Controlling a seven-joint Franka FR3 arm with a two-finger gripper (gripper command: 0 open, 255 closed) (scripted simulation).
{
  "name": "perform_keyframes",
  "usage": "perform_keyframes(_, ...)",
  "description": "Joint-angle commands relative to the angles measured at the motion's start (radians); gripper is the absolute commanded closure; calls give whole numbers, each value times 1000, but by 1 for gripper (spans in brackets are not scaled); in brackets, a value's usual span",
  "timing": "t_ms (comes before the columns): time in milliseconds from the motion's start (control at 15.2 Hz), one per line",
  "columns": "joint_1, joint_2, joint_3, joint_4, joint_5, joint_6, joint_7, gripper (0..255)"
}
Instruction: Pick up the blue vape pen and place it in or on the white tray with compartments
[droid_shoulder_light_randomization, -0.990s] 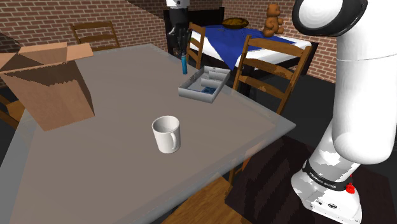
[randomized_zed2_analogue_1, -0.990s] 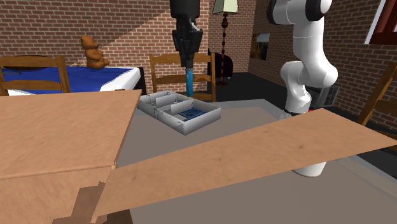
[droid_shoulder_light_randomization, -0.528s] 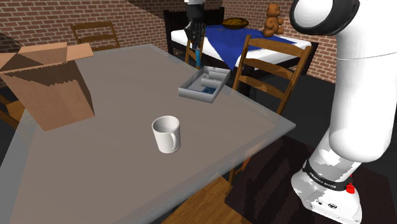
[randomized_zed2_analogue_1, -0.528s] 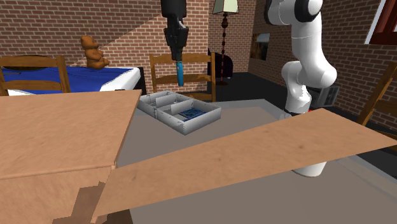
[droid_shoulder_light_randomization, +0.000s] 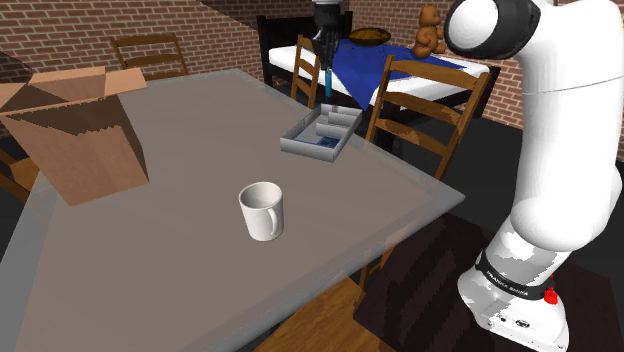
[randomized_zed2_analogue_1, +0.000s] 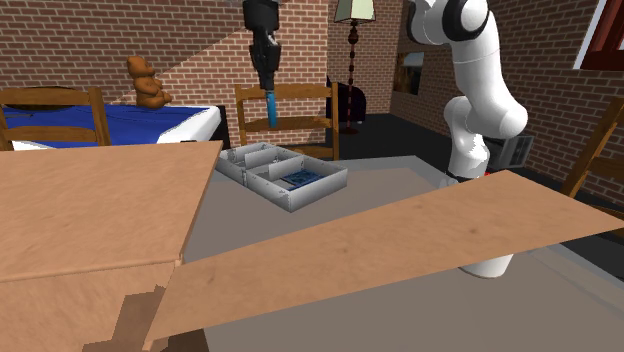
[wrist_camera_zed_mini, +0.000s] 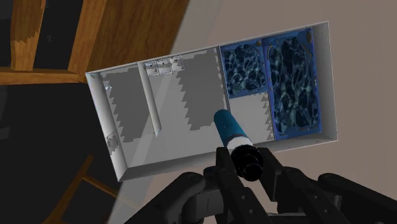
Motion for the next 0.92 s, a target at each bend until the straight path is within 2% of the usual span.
perform_keyframes(0,-3,-10,-1,-39,0,29,-5,255)
perform_keyframes(858,-1,-66,-1,-302,-1,236,-4,255)
